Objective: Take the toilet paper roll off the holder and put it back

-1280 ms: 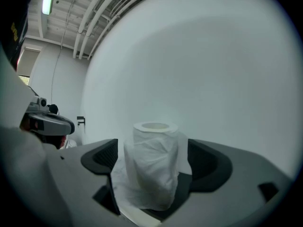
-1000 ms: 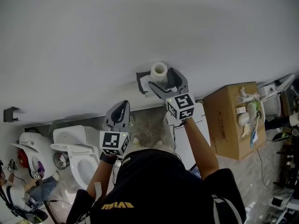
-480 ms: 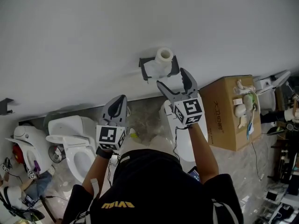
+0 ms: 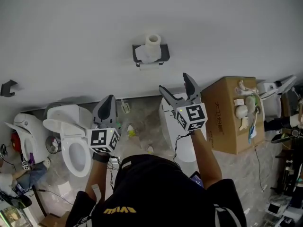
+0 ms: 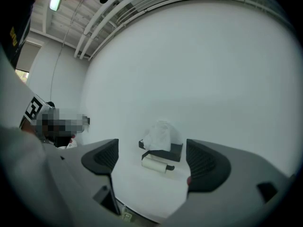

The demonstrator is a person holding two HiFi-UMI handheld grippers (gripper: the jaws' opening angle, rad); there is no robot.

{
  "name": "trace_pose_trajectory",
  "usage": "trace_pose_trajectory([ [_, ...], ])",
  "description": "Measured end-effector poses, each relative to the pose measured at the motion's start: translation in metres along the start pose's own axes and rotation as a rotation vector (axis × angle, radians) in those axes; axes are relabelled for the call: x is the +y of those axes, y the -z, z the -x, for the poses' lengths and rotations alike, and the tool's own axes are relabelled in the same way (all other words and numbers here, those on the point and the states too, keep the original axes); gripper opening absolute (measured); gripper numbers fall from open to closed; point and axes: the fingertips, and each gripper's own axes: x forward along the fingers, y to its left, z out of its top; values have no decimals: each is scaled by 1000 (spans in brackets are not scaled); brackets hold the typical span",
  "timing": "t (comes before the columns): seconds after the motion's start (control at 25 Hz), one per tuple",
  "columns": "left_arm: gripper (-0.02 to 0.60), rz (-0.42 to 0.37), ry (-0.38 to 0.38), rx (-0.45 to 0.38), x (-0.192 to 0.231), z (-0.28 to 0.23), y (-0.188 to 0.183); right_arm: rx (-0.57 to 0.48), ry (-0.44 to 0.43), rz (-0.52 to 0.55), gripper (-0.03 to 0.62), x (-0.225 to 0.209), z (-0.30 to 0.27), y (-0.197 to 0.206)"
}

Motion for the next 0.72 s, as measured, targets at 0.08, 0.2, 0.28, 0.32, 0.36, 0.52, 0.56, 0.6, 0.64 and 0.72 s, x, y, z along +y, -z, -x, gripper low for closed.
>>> trace_pose_trajectory([
  [0.08, 11, -9, -3, 2, -21, 17, 6, -2, -18, 12, 446, 2, 22, 3],
  [0.2, 11, -16, 7, 9, -51, 39, 17, -8, -30, 21, 446, 10, 51, 9],
  [0.28, 11, -13, 13, 15, -70, 53, 23, -11, -39, 13, 446, 15, 70, 13],
  [0.32, 11, -14, 15, 14, -78, 58, 23, -14, -45, 10, 446, 17, 78, 14],
  [0.36, 11, -17, 16, 11, -85, 62, 23, -18, -49, 8, 446, 18, 85, 14],
  [0.52, 11, -49, 29, 0, -105, 73, 19, -46, -41, -2, 446, 17, 108, 11],
  [0.56, 11, -59, 31, 3, -107, 75, 19, -52, -39, -7, 446, 18, 112, 10],
  [0.6, 11, -67, 34, 7, -109, 77, 19, -56, -38, -14, 446, 19, 115, 10],
  [0.64, 11, -72, 38, 9, -112, 78, 19, -61, -39, -20, 446, 20, 117, 10],
  [0.72, 11, -80, 57, 6, -123, 79, 18, -71, -41, -23, 442, 20, 120, 7],
])
